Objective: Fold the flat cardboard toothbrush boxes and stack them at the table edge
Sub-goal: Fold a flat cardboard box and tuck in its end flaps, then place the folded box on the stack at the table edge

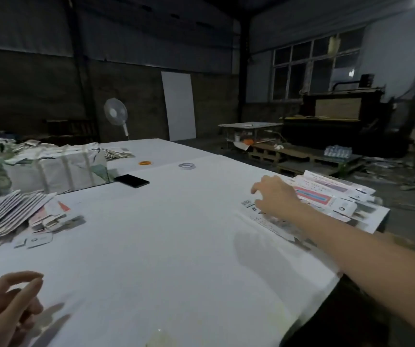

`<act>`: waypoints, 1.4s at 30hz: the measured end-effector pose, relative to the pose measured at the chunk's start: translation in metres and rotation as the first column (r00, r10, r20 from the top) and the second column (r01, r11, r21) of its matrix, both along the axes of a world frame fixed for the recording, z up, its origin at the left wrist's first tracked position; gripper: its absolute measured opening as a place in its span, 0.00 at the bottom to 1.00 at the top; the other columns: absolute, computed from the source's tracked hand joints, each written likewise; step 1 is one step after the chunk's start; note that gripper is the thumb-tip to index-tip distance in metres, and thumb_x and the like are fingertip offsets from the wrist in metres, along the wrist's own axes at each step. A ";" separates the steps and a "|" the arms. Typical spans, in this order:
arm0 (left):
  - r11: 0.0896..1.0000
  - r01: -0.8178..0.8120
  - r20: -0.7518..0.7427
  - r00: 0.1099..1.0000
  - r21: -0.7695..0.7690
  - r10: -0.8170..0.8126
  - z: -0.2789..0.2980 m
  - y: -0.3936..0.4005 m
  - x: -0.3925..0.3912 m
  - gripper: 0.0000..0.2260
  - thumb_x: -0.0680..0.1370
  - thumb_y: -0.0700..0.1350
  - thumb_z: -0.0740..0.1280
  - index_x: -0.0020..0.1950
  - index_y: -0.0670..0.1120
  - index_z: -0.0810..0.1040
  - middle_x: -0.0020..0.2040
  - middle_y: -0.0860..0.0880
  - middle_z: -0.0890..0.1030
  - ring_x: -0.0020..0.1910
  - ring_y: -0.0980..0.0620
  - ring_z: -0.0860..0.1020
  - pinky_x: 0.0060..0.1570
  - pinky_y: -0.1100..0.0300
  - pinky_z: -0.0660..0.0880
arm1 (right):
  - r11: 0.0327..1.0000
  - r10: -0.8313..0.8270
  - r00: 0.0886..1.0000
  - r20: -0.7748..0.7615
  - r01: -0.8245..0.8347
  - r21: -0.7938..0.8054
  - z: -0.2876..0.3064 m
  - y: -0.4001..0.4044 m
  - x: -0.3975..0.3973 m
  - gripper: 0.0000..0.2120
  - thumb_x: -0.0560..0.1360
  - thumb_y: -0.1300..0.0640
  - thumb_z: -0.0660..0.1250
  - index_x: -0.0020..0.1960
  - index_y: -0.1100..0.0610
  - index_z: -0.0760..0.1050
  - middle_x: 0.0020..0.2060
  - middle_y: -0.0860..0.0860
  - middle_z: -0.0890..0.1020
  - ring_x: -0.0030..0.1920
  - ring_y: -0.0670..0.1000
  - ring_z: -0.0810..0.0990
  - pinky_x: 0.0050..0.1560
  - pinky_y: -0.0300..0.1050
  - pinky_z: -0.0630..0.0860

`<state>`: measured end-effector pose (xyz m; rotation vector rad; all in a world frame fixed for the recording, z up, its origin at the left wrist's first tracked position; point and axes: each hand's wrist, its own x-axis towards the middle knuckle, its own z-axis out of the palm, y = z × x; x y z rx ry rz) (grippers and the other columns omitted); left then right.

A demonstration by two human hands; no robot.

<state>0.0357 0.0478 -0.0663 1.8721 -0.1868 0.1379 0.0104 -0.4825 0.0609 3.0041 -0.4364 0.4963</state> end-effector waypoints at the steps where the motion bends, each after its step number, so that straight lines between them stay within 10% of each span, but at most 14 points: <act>1: 0.996 0.077 0.004 0.997 -0.042 -0.077 0.000 -0.001 -0.003 0.06 0.84 0.37 0.60 0.57 0.39 0.75 0.24 0.40 0.73 0.15 0.52 0.68 0.23 0.67 0.69 | 0.997 0.065 0.998 0.008 -0.065 0.045 0.000 0.022 0.003 0.13 0.78 0.51 0.64 0.61 0.45 0.76 0.59 0.49 0.74 0.63 0.54 0.70 0.53 0.48 0.72; 13: 0.899 -0.253 0.296 0.944 0.359 0.148 0.054 -0.010 -0.041 0.05 0.78 0.45 0.71 0.47 0.56 0.79 0.33 0.52 0.82 0.33 0.57 0.80 0.41 0.57 0.77 | 0.525 0.684 0.698 0.212 -0.673 0.520 -0.026 0.325 0.022 0.10 0.74 0.50 0.67 0.54 0.46 0.81 0.43 0.43 0.78 0.48 0.50 0.78 0.54 0.48 0.76; 24: 0.329 -0.461 0.237 0.809 0.824 0.539 0.067 0.067 -0.035 0.19 0.77 0.46 0.65 0.68 0.54 0.71 0.66 0.47 0.73 0.67 0.41 0.68 0.63 0.44 0.67 | 0.388 0.766 0.577 0.282 -0.766 0.513 -0.081 0.380 0.046 0.07 0.75 0.56 0.65 0.48 0.47 0.80 0.41 0.42 0.79 0.45 0.47 0.76 0.54 0.50 0.75; 38: 0.308 -0.416 0.255 0.856 0.855 0.450 0.066 0.095 -0.027 0.27 0.77 0.33 0.61 0.73 0.53 0.68 0.60 0.46 0.80 0.57 0.43 0.78 0.42 0.54 0.71 | 0.316 0.757 0.574 0.312 -0.740 0.594 -0.083 0.381 0.046 0.09 0.75 0.58 0.65 0.44 0.43 0.76 0.37 0.40 0.78 0.42 0.43 0.76 0.51 0.46 0.75; 42: 0.331 -0.360 0.201 0.881 0.872 0.429 0.061 0.084 -0.029 0.16 0.83 0.51 0.60 0.70 0.53 0.70 0.62 0.47 0.79 0.61 0.44 0.76 0.55 0.49 0.75 | 0.305 0.757 0.573 0.313 -0.735 0.606 -0.083 0.381 0.048 0.10 0.75 0.58 0.65 0.43 0.43 0.76 0.38 0.41 0.79 0.42 0.41 0.76 0.48 0.43 0.74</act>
